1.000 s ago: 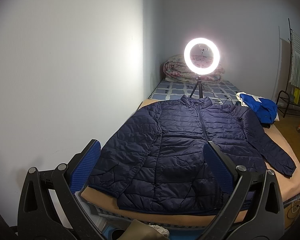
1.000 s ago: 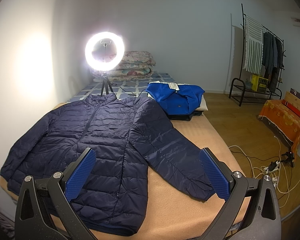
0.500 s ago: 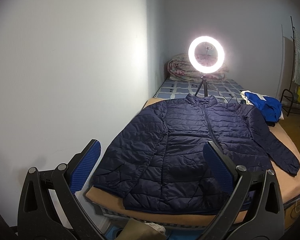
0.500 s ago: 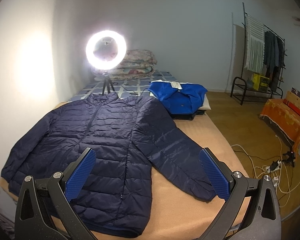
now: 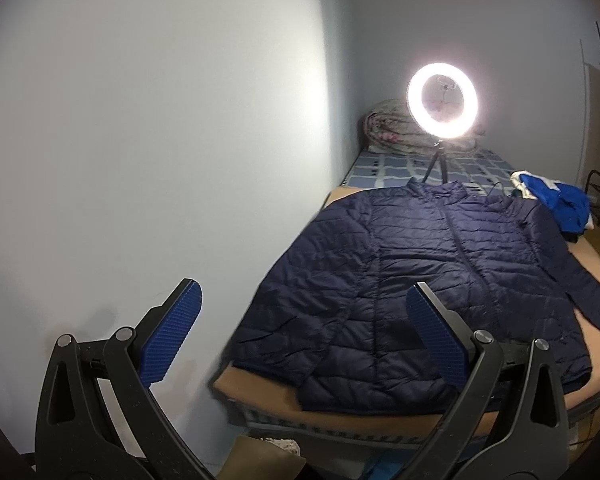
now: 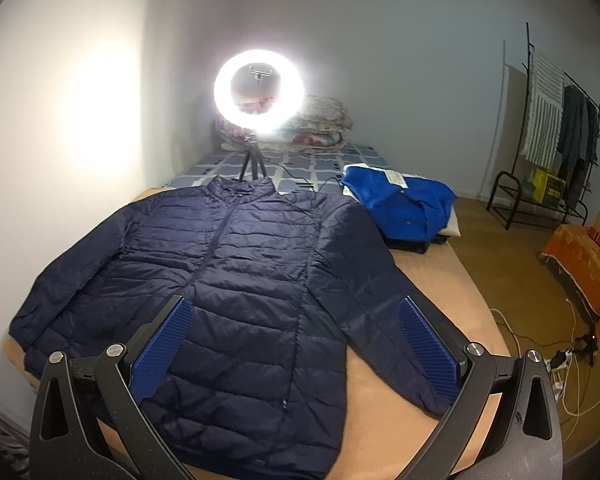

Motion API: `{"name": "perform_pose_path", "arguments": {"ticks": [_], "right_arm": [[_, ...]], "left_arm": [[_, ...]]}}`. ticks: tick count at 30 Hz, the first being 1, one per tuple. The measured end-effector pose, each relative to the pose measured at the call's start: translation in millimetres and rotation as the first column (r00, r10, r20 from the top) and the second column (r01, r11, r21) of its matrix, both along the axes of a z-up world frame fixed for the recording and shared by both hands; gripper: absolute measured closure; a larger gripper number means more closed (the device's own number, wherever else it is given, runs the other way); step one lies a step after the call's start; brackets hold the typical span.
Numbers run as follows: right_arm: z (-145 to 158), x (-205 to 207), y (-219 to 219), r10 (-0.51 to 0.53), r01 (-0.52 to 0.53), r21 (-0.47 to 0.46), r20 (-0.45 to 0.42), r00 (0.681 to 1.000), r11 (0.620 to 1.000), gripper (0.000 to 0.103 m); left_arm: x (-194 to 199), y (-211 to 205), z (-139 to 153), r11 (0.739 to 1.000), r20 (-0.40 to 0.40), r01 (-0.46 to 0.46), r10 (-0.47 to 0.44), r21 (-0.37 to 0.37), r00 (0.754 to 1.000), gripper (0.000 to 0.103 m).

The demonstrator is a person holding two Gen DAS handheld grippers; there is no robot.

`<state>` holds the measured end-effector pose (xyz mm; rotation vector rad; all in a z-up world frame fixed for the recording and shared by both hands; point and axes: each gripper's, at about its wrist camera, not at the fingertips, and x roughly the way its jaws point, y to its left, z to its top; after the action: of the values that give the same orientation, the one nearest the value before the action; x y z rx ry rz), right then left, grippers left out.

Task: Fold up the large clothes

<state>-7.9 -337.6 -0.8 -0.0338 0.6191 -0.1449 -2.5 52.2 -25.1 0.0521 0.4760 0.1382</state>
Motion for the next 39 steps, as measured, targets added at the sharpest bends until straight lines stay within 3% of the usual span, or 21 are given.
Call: {"name": "perform_pose_path", "arguments": {"ticks": [15,19,23,28,32,36,39], "right_arm": [[1.3,36.8,69.4,0.125,-0.124,-0.036,0.014,0.992,0.992,0.001],[-1.2,47.2,92.1,0.228,-0.228,-0.009,0.016,0.973,0.974,0.001],[-5.6,62.8,120.7,0.367,-0.367,0.054,-0.004,0.93,0.929,0.002],[-28.5,97.4,161.3,0.508,-0.49,0.158,-0.095,0.856,0.857,0.019],[-57.6,125.6,187.8,0.569,-0.505,0.303,-0.178,0.803,0.808,0.036],[-85.8,151.5,209.1,0.606,-0.481,0.425,-0.229,0.762,0.767,0.037],[-112.5,174.0,226.8,0.633,-0.443,0.519,-0.273,0.724,0.731,0.048]], "left_arm": [[-23.4,27.1,-12.5,0.998,-0.011,-0.051,0.051,0.028,0.999,0.0],[-26.9,32.1,-21.6,0.999,-0.038,-0.051,0.051,0.004,0.998,0.0],[-29.0,33.6,-35.3,0.999,-0.077,-0.045,0.045,-0.002,0.996,0.0],[-24.5,31.1,-47.0,1.0,-0.112,-0.022,0.021,-0.007,0.994,0.0],[-13.6,28.4,-52.7,1.0,-0.121,0.004,-0.005,-0.008,0.993,0.0],[-1.3,27.7,-53.7,0.999,-0.129,0.03,-0.033,-0.018,0.991,0.0],[8.4,26.7,-52.9,0.999,-0.134,0.045,-0.048,-0.025,0.99,0.0]]}}
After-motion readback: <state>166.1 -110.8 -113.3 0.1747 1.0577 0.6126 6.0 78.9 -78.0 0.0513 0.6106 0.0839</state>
